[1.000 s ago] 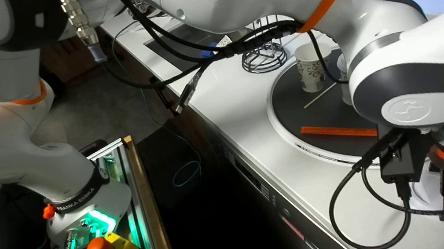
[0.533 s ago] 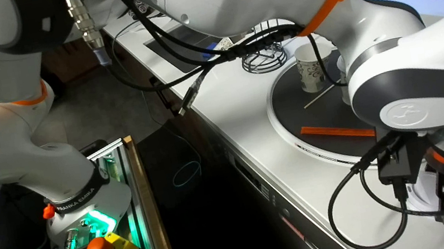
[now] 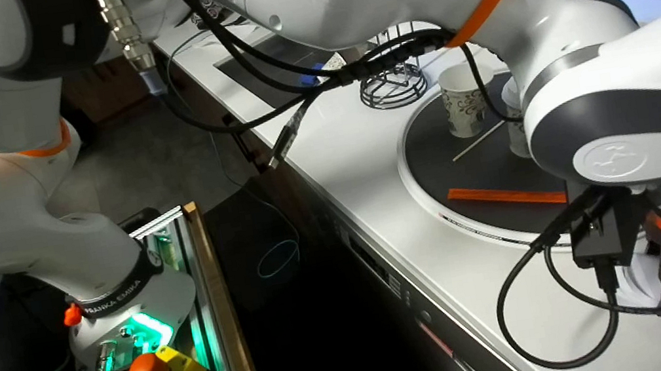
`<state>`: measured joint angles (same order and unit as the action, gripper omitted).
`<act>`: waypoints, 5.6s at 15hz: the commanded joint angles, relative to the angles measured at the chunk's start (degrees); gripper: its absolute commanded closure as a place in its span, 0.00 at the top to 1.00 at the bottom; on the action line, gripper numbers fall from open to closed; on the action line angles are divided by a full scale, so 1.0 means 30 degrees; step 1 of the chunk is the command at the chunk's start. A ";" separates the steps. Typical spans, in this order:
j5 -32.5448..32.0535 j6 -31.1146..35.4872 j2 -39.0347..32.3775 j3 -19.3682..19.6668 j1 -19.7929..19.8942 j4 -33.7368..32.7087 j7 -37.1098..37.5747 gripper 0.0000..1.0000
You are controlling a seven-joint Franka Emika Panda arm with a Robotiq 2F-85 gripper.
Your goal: Remove the stick from the cup, put it on the tray, pick up the lid and cover the cup
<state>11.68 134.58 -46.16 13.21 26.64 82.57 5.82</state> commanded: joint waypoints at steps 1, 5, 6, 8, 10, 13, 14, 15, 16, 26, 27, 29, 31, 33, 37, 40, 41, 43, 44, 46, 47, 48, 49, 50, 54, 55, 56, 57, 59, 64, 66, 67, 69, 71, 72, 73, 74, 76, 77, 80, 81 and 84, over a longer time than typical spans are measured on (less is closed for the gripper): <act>0.0029 -0.0375 0.0054 -0.0140 0.0177 -0.0323 -0.0091 0.39; -0.0053 -0.0070 0.0544 -0.0087 0.0059 -0.0120 -0.0145 0.16; -0.0030 -0.0030 0.0634 -0.0125 0.0067 -0.0127 -0.0202 0.17; -0.0045 0.0037 0.0838 -0.0118 0.0026 -0.0113 -0.0203 0.29; -0.0140 0.0067 0.1071 -0.0052 -0.0077 -0.0037 -0.0169 0.35; -0.0422 0.0216 0.1671 0.0120 -0.0365 0.0218 -0.0088 0.27; -0.0526 0.0236 0.1836 0.0124 -0.0417 0.0217 -0.0170 0.25; -0.0662 0.0227 0.1964 0.0154 -0.0485 0.0181 -0.0151 0.19; -0.0726 0.0204 0.2110 0.0117 -0.0508 0.0171 -0.0190 0.09; -0.0994 0.0266 0.1728 0.0191 -0.0579 -0.0083 0.0107 0.47; -0.0972 0.0382 0.1542 0.0272 -0.0545 -0.0045 0.0229 0.54; -0.0883 0.0473 0.1207 0.0290 -0.0424 -0.0020 0.0259 0.69; -0.0781 0.0505 0.0845 0.0286 -0.0287 -0.0066 0.0331 0.84; -0.0791 0.0625 0.0532 0.0374 -0.0238 -0.0096 0.0532 0.99; -0.0647 0.1124 -0.0108 0.0439 -0.0138 -0.0324 0.1106 0.91; -0.0567 0.1701 -0.0520 0.0444 -0.0155 -0.0488 0.1529 0.61; -0.0546 0.1852 -0.0619 0.0429 -0.0152 -0.0511 0.1615 0.51; -0.0532 0.1982 -0.0742 0.0427 -0.0147 -0.0568 0.1787 0.38; -0.0538 0.2008 -0.0775 0.0433 -0.0146 -0.0590 0.1825 0.29; -0.0539 0.2002 -0.0709 0.0425 -0.0153 -0.0565 0.1849 0.13; -0.0538 0.1966 -0.0641 0.0416 -0.0155 -0.0546 0.1848 0.06; -0.0582 0.1941 -0.0518 0.0438 -0.0190 -0.0488 0.1833 0.01; -0.0606 0.1885 -0.0434 0.0436 -0.0201 -0.0483 0.1796 0.00; -0.0702 0.1833 -0.0299 0.0486 -0.0261 -0.0445 0.1756 0.00; -0.1308 0.1830 0.0348 0.0910 -0.0699 -0.0135 0.1776 0.00; -0.1677 0.1804 0.0686 0.1109 -0.0939 0.0085 0.1687 0.01; -0.2188 0.1870 0.1130 0.1397 -0.1290 0.0485 0.1572 0.01; -0.2756 0.1842 0.1450 0.1674 -0.1606 0.0669 0.1450 0.01; -0.3896 0.1682 0.2100 0.2057 -0.2194 0.0982 0.0887 0.01; -0.6120 0.0996 0.3316 0.1531 -0.2882 0.1342 -0.2019 0.01; -0.6828 0.1025 0.3748 0.1161 -0.3081 0.1632 -0.3326 0.01; -0.7104 0.1016 0.3963 0.0952 -0.3159 0.1821 -0.3990 0.01; -0.7514 0.1039 0.4314 0.0460 -0.3226 0.2165 -0.5457 0.01; -0.7368 0.1029 0.4789 -0.0371 -0.3004 0.2661 -0.7274 0.01; -0.7286 0.1058 0.5026 -0.0729 -0.2908 0.2906 -0.8213 0.01; -0.7168 0.1071 0.5292 -0.1094 -0.2765 0.3148 -0.9220 0.01; -0.7115 0.1032 0.5556 -0.1396 -0.2645 0.3343 -1.0161 0.01; -0.6857 0.0959 0.6195 -0.2010 -0.2303 0.3792 -1.2105 0.01; -0.6706 0.0800 0.6432 -0.2272 -0.2136 0.3911 -1.3000 0.01; -0.7196 0.0374 0.6769 -0.2273 -0.2155 0.4357 -1.4623 0.01; -0.7412 0.0216 0.6856 -0.2126 -0.2276 0.4483 -1.4901 0.01; -0.7452 0.0201 0.7108 -0.2109 -0.2362 0.5129 -1.5956 0.29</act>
<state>-9.70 136.47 -27.05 7.10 19.57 94.51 -38.81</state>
